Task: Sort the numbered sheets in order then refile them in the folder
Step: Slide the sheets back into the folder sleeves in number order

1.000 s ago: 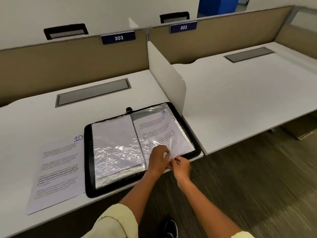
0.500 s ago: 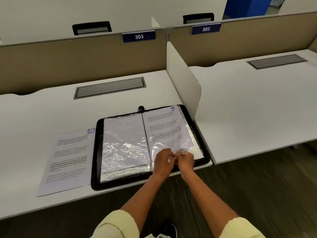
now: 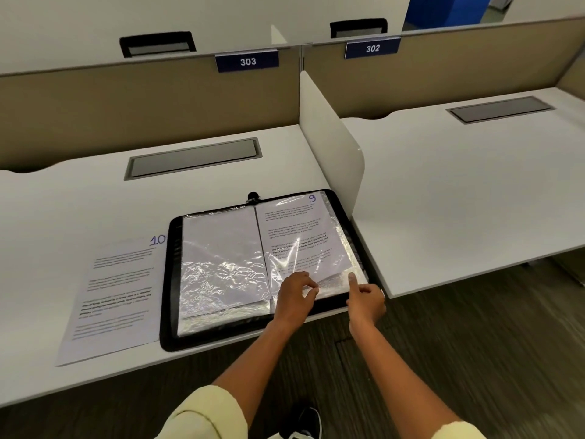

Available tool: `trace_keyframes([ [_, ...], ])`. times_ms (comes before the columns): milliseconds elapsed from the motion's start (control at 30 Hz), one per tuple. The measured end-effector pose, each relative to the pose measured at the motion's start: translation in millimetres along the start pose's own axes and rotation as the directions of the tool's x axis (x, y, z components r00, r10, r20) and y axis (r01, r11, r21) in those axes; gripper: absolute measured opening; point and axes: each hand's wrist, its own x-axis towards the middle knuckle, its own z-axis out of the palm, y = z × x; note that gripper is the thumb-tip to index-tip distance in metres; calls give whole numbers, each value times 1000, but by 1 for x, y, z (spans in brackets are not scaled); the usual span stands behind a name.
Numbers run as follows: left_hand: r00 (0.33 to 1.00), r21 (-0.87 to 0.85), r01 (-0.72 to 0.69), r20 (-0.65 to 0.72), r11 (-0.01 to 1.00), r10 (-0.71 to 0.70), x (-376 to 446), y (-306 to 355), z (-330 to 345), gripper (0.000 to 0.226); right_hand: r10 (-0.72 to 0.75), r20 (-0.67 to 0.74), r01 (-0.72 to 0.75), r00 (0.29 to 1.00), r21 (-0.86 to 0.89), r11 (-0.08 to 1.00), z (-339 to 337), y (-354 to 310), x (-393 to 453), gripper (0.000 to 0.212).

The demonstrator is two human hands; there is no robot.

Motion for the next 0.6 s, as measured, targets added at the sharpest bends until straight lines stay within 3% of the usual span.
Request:
trace_keyframes([
  [133,999,32,-43,15,999,42,1,5,-6,12,-99,57,97,993,41,994,2,-9,-2,11],
  [333,990,-88,136,37,987,-133,10,20,-34,50,-291,240,265,926,138,954,19,-33,-25,14],
  [467,938,-407,342,96,847,-333,29,33,-71,53,-423,389,387,818,173,906,40,-47,-49,19],
  [600,939,-538,335,116,774,-325,34,40,-119,64,-539,497,521,680,188,832,62,-55,-76,20],
])
